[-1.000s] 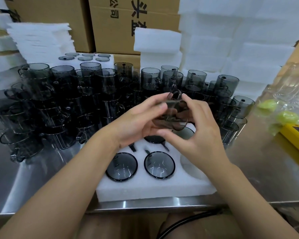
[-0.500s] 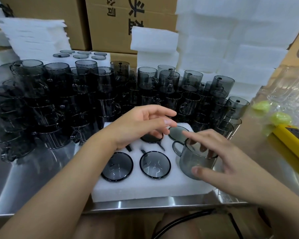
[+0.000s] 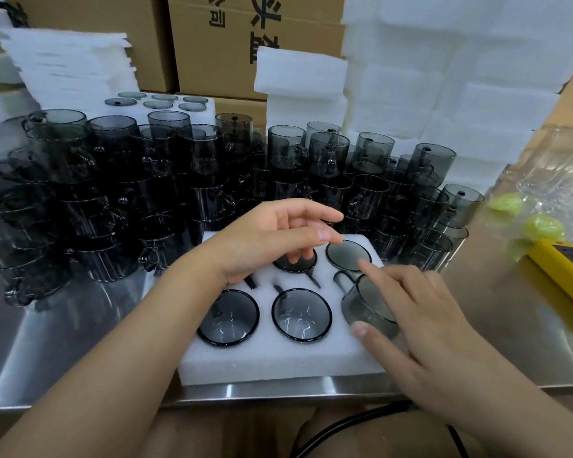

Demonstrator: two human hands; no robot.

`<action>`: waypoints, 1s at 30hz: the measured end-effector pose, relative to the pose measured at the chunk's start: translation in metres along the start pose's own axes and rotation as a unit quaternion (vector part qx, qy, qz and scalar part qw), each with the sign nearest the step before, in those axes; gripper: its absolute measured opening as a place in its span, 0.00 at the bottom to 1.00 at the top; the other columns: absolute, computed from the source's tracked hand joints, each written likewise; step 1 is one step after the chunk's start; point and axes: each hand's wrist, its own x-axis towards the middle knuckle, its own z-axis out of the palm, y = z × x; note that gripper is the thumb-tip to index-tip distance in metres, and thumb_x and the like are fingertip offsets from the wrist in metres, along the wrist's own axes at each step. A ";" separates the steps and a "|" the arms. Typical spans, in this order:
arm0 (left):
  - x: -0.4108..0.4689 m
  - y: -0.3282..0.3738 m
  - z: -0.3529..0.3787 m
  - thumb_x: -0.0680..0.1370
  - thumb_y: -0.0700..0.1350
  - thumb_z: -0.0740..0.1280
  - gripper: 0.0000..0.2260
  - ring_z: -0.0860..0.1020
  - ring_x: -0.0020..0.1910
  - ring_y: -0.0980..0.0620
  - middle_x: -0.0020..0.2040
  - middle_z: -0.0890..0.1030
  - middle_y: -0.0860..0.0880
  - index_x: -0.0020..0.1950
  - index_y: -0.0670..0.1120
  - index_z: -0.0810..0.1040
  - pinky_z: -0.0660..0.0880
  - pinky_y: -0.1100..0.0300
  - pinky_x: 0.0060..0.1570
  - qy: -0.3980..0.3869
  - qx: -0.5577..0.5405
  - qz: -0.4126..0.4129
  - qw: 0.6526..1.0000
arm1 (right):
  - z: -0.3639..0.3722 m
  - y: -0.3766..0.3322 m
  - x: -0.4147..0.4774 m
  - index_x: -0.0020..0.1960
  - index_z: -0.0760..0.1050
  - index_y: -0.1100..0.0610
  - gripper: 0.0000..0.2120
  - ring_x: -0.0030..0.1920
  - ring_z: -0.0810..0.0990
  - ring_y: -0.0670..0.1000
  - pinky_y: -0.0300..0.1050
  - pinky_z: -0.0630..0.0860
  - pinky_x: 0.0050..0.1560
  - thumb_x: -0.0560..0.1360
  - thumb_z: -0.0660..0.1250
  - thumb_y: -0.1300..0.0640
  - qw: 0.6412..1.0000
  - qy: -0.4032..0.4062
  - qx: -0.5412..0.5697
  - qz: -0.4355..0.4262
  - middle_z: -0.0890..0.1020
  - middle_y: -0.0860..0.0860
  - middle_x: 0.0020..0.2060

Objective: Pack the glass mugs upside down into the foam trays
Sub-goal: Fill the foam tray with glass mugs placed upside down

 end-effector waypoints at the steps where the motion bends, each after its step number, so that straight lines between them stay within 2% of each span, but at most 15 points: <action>1: 0.000 0.000 0.000 0.73 0.45 0.67 0.13 0.75 0.34 0.60 0.49 0.85 0.50 0.57 0.51 0.78 0.72 0.66 0.36 0.000 0.000 0.000 1.000 | 0.001 0.000 -0.001 0.75 0.57 0.50 0.36 0.54 0.61 0.44 0.40 0.62 0.59 0.72 0.45 0.33 1.000 0.007 0.002 0.004 0.64 0.40 0.57; 5: 0.001 0.001 0.000 0.74 0.45 0.66 0.13 0.75 0.34 0.60 0.49 0.85 0.51 0.58 0.51 0.78 0.72 0.67 0.36 0.000 0.002 -0.003 1.000 | -0.001 -0.003 -0.001 0.72 0.67 0.54 0.33 0.49 0.65 0.47 0.45 0.67 0.54 0.75 0.47 0.36 1.000 0.017 -0.009 0.024 0.73 0.46 0.55; 10: 0.000 0.001 0.000 0.73 0.47 0.68 0.13 0.75 0.34 0.60 0.49 0.85 0.51 0.57 0.51 0.78 0.72 0.67 0.36 -0.005 0.001 -0.002 1.000 | -0.004 -0.011 0.000 0.67 0.73 0.58 0.35 0.45 0.74 0.54 0.51 0.75 0.45 0.78 0.44 0.35 0.997 0.002 -0.065 0.031 0.77 0.51 0.51; 13: -0.001 0.001 0.000 0.72 0.48 0.68 0.14 0.75 0.34 0.60 0.50 0.85 0.51 0.57 0.51 0.78 0.71 0.67 0.36 -0.006 -0.001 -0.002 1.000 | -0.002 -0.015 0.000 0.69 0.72 0.58 0.39 0.50 0.75 0.55 0.51 0.75 0.51 0.77 0.41 0.32 0.995 -0.031 -0.085 0.034 0.76 0.52 0.55; 14: -0.001 0.001 0.001 0.72 0.49 0.69 0.14 0.75 0.34 0.60 0.50 0.85 0.51 0.57 0.52 0.78 0.71 0.67 0.36 -0.007 -0.001 -0.002 1.000 | -0.001 -0.014 0.000 0.72 0.67 0.56 0.41 0.59 0.72 0.55 0.51 0.71 0.59 0.75 0.39 0.30 0.995 -0.053 -0.082 0.034 0.72 0.52 0.61; 15: -0.001 0.002 0.001 0.71 0.49 0.69 0.14 0.75 0.34 0.60 0.50 0.85 0.51 0.57 0.52 0.78 0.71 0.67 0.36 -0.008 0.000 -0.002 1.000 | 0.001 -0.012 0.001 0.76 0.57 0.52 0.43 0.69 0.63 0.53 0.50 0.62 0.68 0.72 0.35 0.28 0.994 -0.073 -0.076 0.026 0.64 0.50 0.70; 16: -0.001 0.002 0.001 0.71 0.50 0.69 0.14 0.75 0.34 0.60 0.49 0.85 0.51 0.57 0.52 0.78 0.71 0.67 0.36 -0.008 0.001 -0.002 1.000 | 0.004 -0.009 0.000 0.77 0.44 0.48 0.43 0.75 0.48 0.48 0.47 0.49 0.74 0.68 0.31 0.26 0.994 -0.086 -0.069 0.014 0.49 0.45 0.76; 17: -0.001 0.002 0.001 0.72 0.49 0.69 0.14 0.75 0.34 0.60 0.49 0.85 0.51 0.56 0.52 0.78 0.71 0.68 0.36 -0.007 0.002 -0.002 1.000 | 0.005 -0.006 0.000 0.73 0.32 0.44 0.42 0.74 0.34 0.42 0.44 0.37 0.74 0.64 0.27 0.25 0.992 -0.103 -0.070 0.008 0.35 0.39 0.74; 19: -0.001 0.002 0.001 0.73 0.46 0.67 0.12 0.75 0.34 0.60 0.49 0.85 0.51 0.56 0.52 0.78 0.71 0.68 0.36 -0.004 0.001 -0.002 1.000 | 0.002 0.001 0.003 0.69 0.26 0.40 0.40 0.67 0.23 0.34 0.39 0.27 0.70 0.61 0.25 0.23 0.989 -0.139 -0.053 -0.004 0.25 0.32 0.67; 20: -0.001 0.002 0.002 0.74 0.45 0.66 0.12 0.74 0.34 0.60 0.49 0.85 0.51 0.56 0.52 0.78 0.71 0.68 0.36 -0.001 0.002 -0.002 1.000 | -0.002 0.002 0.007 0.72 0.31 0.40 0.41 0.67 0.25 0.31 0.36 0.27 0.70 0.63 0.28 0.23 0.990 -0.141 -0.004 0.002 0.27 0.30 0.67; 21: -0.001 0.002 0.002 0.74 0.45 0.66 0.12 0.74 0.34 0.60 0.49 0.85 0.51 0.56 0.52 0.78 0.71 0.68 0.36 0.000 0.004 -0.002 1.000 | -0.006 0.003 0.011 0.76 0.43 0.40 0.41 0.67 0.28 0.29 0.34 0.29 0.70 0.66 0.33 0.25 0.990 -0.129 0.055 0.013 0.31 0.29 0.69; 23: -0.001 0.003 0.002 0.74 0.45 0.66 0.12 0.75 0.34 0.60 0.49 0.85 0.51 0.56 0.52 0.79 0.71 0.67 0.36 0.003 0.007 -0.004 1.000 | -0.015 0.003 0.022 0.68 0.69 0.41 0.34 0.69 0.35 0.28 0.29 0.34 0.69 0.70 0.42 0.30 0.988 -0.066 0.140 0.029 0.41 0.31 0.73; 24: -0.001 0.003 0.002 0.74 0.45 0.66 0.12 0.75 0.34 0.60 0.49 0.85 0.51 0.56 0.52 0.79 0.71 0.67 0.36 0.004 0.008 -0.004 1.000 | -0.017 0.004 0.028 0.64 0.73 0.42 0.30 0.70 0.38 0.29 0.29 0.37 0.70 0.72 0.44 0.33 0.986 -0.035 0.157 0.039 0.46 0.32 0.74; 27: -0.001 0.004 0.003 0.73 0.44 0.65 0.13 0.78 0.40 0.62 0.52 0.84 0.53 0.58 0.51 0.78 0.72 0.68 0.38 0.012 0.014 -0.002 1.000 | -0.011 0.002 0.054 0.74 0.60 0.44 0.26 0.74 0.41 0.36 0.38 0.41 0.72 0.78 0.47 0.39 0.985 -0.036 0.156 0.068 0.48 0.39 0.76; 30: 0.001 0.002 0.003 0.71 0.46 0.66 0.18 0.77 0.56 0.63 0.61 0.78 0.56 0.60 0.55 0.75 0.74 0.67 0.47 0.055 0.014 0.007 0.998 | 0.008 -0.004 0.073 0.78 0.49 0.49 0.28 0.76 0.40 0.44 0.45 0.39 0.75 0.80 0.47 0.42 0.987 -0.083 0.117 0.072 0.44 0.46 0.77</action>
